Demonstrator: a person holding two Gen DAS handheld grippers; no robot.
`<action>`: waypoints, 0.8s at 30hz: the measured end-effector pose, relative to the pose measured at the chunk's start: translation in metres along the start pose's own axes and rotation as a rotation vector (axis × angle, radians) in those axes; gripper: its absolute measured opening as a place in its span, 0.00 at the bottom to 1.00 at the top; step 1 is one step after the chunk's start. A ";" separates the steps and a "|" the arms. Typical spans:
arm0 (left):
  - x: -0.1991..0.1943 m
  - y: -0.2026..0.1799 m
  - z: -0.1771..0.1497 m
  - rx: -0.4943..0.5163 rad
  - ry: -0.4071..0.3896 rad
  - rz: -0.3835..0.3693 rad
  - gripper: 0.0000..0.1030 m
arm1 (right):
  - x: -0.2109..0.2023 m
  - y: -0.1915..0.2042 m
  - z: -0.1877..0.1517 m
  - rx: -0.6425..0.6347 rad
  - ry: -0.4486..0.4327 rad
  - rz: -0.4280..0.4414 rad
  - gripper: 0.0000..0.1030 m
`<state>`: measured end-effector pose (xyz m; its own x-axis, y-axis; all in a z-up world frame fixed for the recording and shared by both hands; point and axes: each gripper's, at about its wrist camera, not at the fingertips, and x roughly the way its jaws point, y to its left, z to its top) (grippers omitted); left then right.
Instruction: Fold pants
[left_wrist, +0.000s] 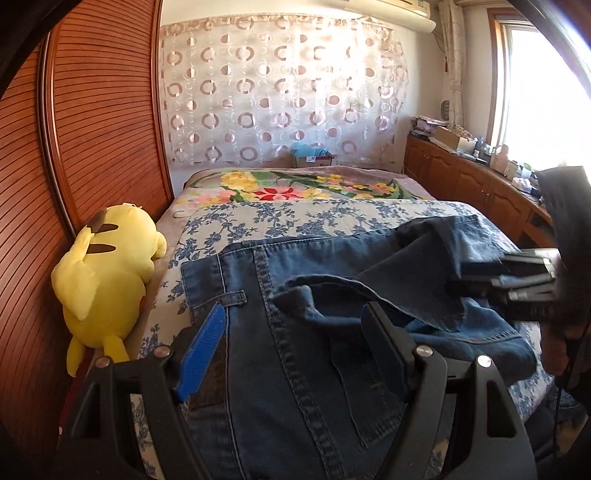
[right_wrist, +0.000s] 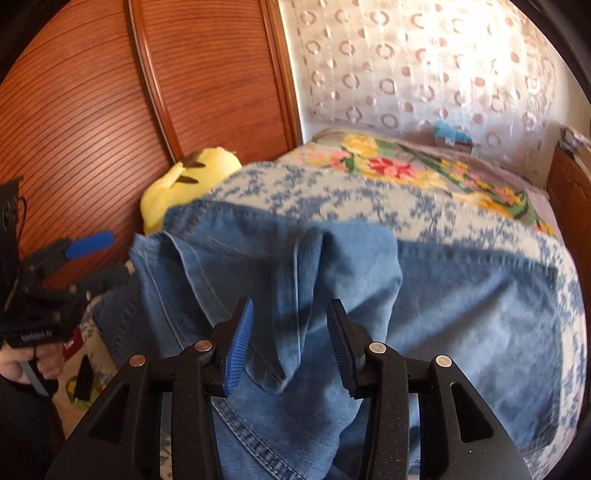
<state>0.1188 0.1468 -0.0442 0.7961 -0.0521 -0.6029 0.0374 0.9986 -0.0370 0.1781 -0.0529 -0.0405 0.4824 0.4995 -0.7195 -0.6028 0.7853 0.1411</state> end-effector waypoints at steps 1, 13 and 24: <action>0.003 0.001 0.000 -0.004 0.005 0.000 0.74 | 0.004 -0.001 -0.003 0.001 0.011 0.001 0.43; 0.027 0.015 -0.009 -0.042 0.075 -0.027 0.45 | 0.018 0.004 -0.018 -0.032 0.071 0.014 0.23; 0.013 0.007 -0.013 -0.012 0.053 -0.088 0.08 | -0.027 0.003 0.022 -0.050 -0.077 0.012 0.03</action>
<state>0.1215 0.1526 -0.0624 0.7571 -0.1404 -0.6381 0.0985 0.9900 -0.1010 0.1773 -0.0561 -0.0054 0.5213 0.5366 -0.6636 -0.6385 0.7611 0.1140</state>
